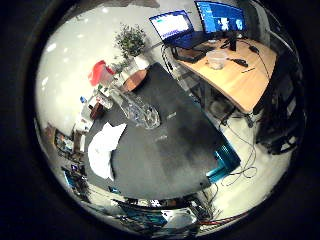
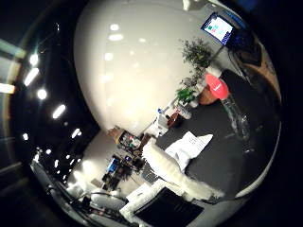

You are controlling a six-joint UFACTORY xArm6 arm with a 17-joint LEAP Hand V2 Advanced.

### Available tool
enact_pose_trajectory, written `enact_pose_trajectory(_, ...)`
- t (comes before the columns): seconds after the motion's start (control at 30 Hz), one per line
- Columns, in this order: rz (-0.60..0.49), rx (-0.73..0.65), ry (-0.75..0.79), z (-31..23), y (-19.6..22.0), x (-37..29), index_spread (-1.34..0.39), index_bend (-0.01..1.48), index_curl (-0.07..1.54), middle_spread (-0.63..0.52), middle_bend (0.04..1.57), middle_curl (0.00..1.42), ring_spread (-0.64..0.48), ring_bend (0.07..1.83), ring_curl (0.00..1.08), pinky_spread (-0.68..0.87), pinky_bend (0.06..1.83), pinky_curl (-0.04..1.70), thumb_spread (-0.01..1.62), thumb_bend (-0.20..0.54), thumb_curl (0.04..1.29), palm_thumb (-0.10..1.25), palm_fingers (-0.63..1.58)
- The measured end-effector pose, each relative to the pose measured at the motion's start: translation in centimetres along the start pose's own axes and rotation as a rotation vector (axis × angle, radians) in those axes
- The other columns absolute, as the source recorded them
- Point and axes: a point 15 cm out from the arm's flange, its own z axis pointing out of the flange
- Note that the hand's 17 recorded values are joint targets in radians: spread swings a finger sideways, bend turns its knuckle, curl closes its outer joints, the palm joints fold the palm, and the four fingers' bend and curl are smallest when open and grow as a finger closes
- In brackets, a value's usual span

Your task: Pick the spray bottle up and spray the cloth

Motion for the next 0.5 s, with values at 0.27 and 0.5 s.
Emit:
enact_pose_trajectory(0.27,0.082,0.098,-0.152,3.3,0.3,1.7,-0.17,0.17,0.31,0.18,0.19,0.31,0.28,0.33,0.22,0.55,0.84,0.14,1.08,-0.025,0.42,0.42,0.19)
enact_pose_trajectory(0.5,0.152,0.121,-0.214,5.8,2.6,3.3,-0.15,0.17,0.31,0.18,0.19,0.32,0.28,0.33,0.23,0.55,0.84,0.14,1.09,-0.024,0.42,0.40,0.19)
